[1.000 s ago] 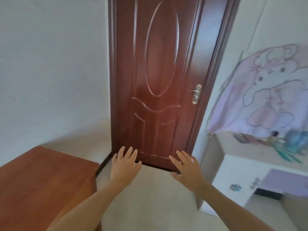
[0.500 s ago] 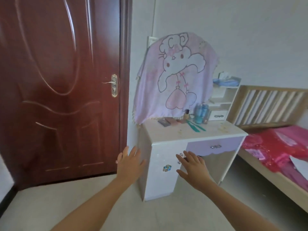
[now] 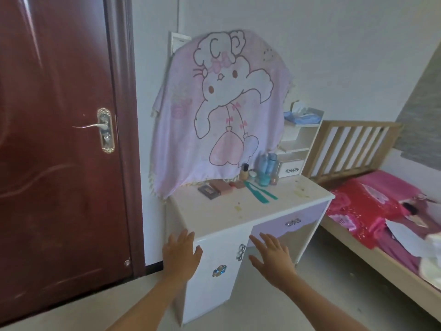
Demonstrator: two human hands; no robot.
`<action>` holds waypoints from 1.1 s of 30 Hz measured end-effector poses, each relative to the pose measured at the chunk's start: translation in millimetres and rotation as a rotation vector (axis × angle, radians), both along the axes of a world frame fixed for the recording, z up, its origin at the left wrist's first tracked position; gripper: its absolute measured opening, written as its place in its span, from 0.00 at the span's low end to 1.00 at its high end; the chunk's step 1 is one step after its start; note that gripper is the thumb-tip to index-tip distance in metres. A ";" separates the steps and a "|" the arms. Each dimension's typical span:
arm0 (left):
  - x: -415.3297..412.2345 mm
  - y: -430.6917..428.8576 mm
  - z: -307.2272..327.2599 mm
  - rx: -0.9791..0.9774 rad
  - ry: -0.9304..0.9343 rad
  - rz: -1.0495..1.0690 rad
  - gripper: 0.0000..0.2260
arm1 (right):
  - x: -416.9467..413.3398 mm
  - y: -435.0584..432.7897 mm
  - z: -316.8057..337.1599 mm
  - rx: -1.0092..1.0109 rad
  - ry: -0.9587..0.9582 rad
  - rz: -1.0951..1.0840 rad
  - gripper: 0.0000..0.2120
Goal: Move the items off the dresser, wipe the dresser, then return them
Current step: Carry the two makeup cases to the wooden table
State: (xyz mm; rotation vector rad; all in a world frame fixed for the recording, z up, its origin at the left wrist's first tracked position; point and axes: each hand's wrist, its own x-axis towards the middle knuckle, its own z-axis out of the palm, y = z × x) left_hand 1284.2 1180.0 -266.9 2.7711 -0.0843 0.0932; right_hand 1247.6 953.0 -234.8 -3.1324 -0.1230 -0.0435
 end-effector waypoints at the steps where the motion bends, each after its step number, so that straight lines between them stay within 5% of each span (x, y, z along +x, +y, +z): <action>1: 8.6 -3.4 -8.0 -0.010 0.035 0.008 0.16 | 5.8 -2.2 -7.6 0.009 0.022 -0.009 0.27; 11: 114.1 -73.3 -42.4 0.064 0.105 -0.043 0.22 | 114.3 -67.1 -30.8 0.063 0.051 -0.054 0.26; 21: 225.5 -147.4 -63.9 0.013 0.199 0.179 0.21 | 258.9 -144.3 -69.4 0.087 0.035 0.093 0.22; 33: 321.3 -96.7 -94.4 -0.163 0.307 0.474 0.21 | 397.7 -82.5 -107.4 0.146 0.287 0.302 0.25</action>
